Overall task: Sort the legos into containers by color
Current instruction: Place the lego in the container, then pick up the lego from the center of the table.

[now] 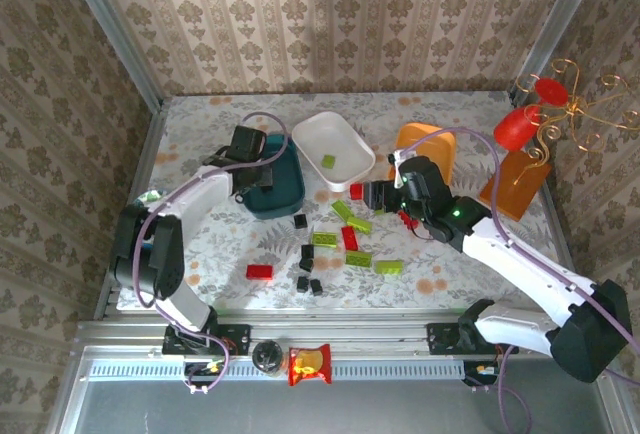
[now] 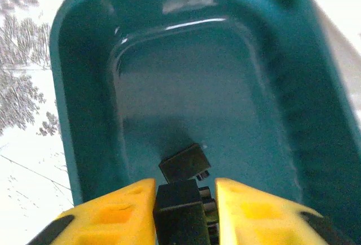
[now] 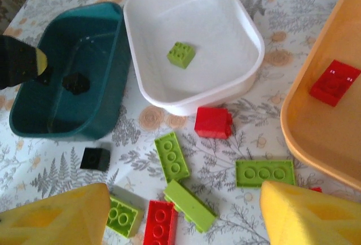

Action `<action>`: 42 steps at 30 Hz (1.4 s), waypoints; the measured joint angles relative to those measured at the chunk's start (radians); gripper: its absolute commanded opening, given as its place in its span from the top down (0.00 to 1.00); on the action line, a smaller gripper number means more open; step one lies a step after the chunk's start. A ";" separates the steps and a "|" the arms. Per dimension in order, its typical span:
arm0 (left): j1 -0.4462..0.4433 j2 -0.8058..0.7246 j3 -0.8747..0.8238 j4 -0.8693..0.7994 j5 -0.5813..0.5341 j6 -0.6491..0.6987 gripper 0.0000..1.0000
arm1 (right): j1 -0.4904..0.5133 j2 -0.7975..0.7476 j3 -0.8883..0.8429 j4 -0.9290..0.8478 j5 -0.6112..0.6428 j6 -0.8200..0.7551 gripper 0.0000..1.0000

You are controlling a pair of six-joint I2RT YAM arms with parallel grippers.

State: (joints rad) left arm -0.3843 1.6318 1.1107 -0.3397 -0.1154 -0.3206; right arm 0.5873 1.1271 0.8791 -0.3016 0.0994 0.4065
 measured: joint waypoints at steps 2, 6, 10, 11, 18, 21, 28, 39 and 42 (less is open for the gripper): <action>0.002 0.010 0.004 0.000 0.016 -0.005 0.37 | 0.001 -0.008 -0.023 -0.005 -0.024 0.006 0.27; -0.002 -0.037 0.007 0.012 0.060 -0.017 0.15 | 0.023 -0.009 -0.068 -0.023 -0.052 0.013 0.25; -0.023 -0.178 -0.005 0.042 0.094 -0.034 0.00 | 0.069 0.030 -0.088 -0.027 -0.064 0.011 0.25; -0.036 -0.227 -0.014 0.053 0.101 -0.035 0.00 | 0.080 0.054 -0.086 -0.023 -0.068 0.008 0.25; -0.219 -0.516 -0.172 0.105 0.098 -0.048 0.00 | 0.105 0.349 0.041 -0.011 -0.080 -0.048 0.32; -0.248 -0.611 -0.267 0.093 0.089 -0.070 0.00 | 0.105 0.471 0.122 -0.010 -0.077 -0.072 0.32; -0.251 -0.799 -0.437 0.043 0.071 -0.137 0.00 | 0.105 0.658 0.275 -0.012 -0.044 -0.116 0.32; -0.258 -0.955 -0.533 -0.017 0.067 -0.212 0.00 | 0.105 0.792 0.347 -0.011 0.036 -0.129 0.44; -0.262 -0.955 -0.546 -0.024 0.067 -0.220 0.00 | 0.110 0.821 0.347 -0.009 0.056 -0.140 0.50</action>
State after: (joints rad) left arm -0.6460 0.6765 0.5644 -0.3641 -0.0486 -0.5407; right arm 0.6971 1.9484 1.2259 -0.3103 0.1555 0.2661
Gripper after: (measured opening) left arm 0.998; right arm 0.532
